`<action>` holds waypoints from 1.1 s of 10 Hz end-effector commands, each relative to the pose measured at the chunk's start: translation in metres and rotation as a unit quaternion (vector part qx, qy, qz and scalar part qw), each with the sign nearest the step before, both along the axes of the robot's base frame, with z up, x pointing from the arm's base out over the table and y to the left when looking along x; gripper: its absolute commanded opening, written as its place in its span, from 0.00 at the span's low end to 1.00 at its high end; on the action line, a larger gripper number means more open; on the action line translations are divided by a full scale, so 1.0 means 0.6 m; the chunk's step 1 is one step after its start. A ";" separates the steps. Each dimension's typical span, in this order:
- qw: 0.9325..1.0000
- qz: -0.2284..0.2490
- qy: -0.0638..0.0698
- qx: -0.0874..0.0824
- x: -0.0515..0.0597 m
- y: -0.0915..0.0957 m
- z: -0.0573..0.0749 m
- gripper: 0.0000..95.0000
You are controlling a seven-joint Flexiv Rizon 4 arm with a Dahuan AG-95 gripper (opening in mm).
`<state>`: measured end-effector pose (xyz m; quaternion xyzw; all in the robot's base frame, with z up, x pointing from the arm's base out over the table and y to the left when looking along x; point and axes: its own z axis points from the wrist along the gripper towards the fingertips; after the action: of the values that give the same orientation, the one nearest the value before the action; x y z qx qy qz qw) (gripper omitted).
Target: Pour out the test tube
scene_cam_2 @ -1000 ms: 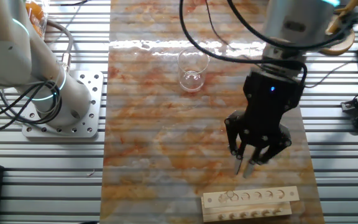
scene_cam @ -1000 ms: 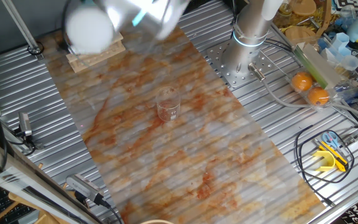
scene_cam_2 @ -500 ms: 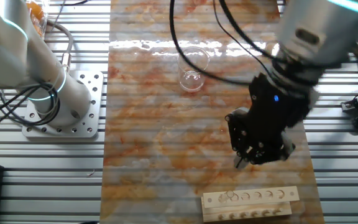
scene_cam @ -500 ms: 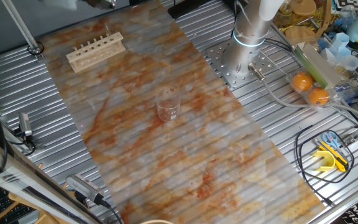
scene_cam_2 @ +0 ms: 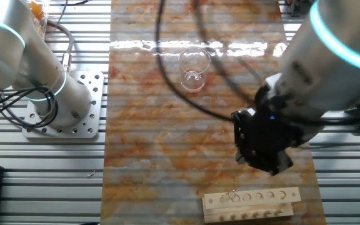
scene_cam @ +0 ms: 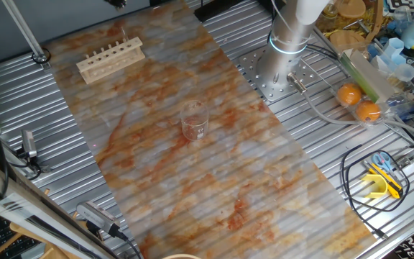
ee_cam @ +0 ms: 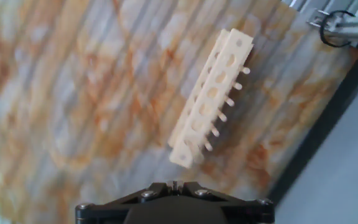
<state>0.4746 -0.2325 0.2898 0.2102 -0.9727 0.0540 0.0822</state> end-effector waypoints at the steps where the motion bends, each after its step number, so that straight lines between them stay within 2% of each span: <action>1: 0.994 -0.081 -0.037 0.061 0.008 0.018 -0.008 0.00; 4: 0.992 -0.100 -0.042 0.060 0.004 0.041 -0.004 0.00; 7: 0.988 -0.123 -0.053 0.075 0.000 0.066 -0.002 0.00; 9: 0.987 -0.133 -0.058 0.070 0.004 0.083 -0.011 0.00; 11: 0.986 -0.140 -0.067 0.064 0.016 0.101 -0.036 0.00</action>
<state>0.4854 -0.1718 0.2695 0.0722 -0.9973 -0.0060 0.0089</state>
